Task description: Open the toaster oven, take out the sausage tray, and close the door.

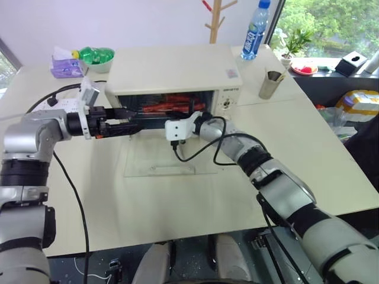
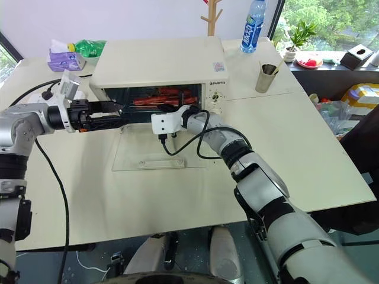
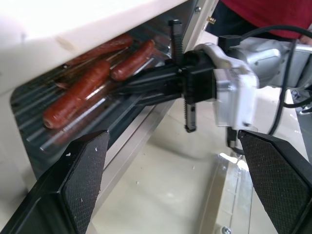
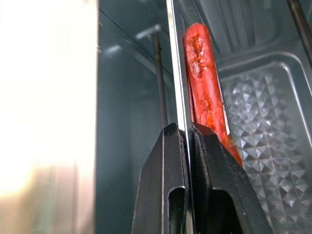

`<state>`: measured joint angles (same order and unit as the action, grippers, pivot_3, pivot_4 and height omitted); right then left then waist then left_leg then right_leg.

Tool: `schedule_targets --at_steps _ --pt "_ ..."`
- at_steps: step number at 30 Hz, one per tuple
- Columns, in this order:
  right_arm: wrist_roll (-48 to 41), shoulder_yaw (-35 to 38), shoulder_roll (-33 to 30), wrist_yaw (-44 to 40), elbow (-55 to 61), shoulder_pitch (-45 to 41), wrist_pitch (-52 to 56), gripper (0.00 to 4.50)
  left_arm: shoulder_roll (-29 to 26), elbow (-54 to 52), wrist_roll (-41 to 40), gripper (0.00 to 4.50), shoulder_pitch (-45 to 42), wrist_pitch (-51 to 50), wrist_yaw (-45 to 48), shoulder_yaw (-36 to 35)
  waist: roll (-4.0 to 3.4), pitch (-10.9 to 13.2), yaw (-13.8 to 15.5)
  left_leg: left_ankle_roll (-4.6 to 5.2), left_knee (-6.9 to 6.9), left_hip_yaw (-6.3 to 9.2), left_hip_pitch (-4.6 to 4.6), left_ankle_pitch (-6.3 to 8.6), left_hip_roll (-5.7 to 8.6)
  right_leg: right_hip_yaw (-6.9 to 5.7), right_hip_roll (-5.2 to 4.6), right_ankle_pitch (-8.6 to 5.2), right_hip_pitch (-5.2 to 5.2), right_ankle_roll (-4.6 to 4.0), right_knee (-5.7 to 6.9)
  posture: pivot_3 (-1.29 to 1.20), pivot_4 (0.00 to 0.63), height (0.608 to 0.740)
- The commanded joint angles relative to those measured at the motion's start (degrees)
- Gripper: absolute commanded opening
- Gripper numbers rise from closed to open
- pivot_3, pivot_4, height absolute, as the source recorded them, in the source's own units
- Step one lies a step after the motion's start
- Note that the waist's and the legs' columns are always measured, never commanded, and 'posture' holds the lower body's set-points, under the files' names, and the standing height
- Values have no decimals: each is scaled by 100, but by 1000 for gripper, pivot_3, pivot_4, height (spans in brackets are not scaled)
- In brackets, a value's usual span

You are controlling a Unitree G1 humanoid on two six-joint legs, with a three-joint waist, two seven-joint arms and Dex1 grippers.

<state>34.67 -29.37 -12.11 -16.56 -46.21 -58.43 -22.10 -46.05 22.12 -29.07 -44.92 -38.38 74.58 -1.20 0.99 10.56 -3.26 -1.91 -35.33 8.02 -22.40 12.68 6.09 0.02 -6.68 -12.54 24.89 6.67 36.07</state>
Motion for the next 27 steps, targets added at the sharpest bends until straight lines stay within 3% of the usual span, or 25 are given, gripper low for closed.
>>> schedule_targets --at_steps 1,10,11,13,19,27 --pt "-112 124 -137 -189 738 260 157 63 -15 138 122 4500 -252 193 11 -95 0 0 7 3 -1 -1 0 1 0 0 0 0 0 0 1 0 150 739" --pt "-206 229 -162 -525 1286 623 623 63 68 186 204 4500 -301 242 81 -109 0 0 64 10 -6 -1 0 5 -1 0 0 0 0 0 5 0 150 739" --pt "-167 204 -148 -501 1193 568 635 741 66 176 206 4500 -297 237 83 -118 0 0 64 10 -6 -1 0 5 -2 0 0 0 0 0 5 0 150 739" --pt "-131 171 -124 -456 1055 491 636 1415 61 156 210 4500 -290 229 86 -132 1 0 62 10 -6 -1 0 5 -2 0 0 0 0 0 5 0 150 739" --pt "-124 126 7 -366 571 278 577 4369 37 125 221 4500 -285 222 75 -187 1 -1 54 8 -6 -1 2 4 -3 0 1 1 0 -1 7 0 150 739" --pt "-23 66 8 -161 370 92 349 4450 54 133 223 4500 -294 260 31 -216 1 -1 49 7 -6 -1 3 3 -4 0 3 2 1 -3 8 0 150 739"
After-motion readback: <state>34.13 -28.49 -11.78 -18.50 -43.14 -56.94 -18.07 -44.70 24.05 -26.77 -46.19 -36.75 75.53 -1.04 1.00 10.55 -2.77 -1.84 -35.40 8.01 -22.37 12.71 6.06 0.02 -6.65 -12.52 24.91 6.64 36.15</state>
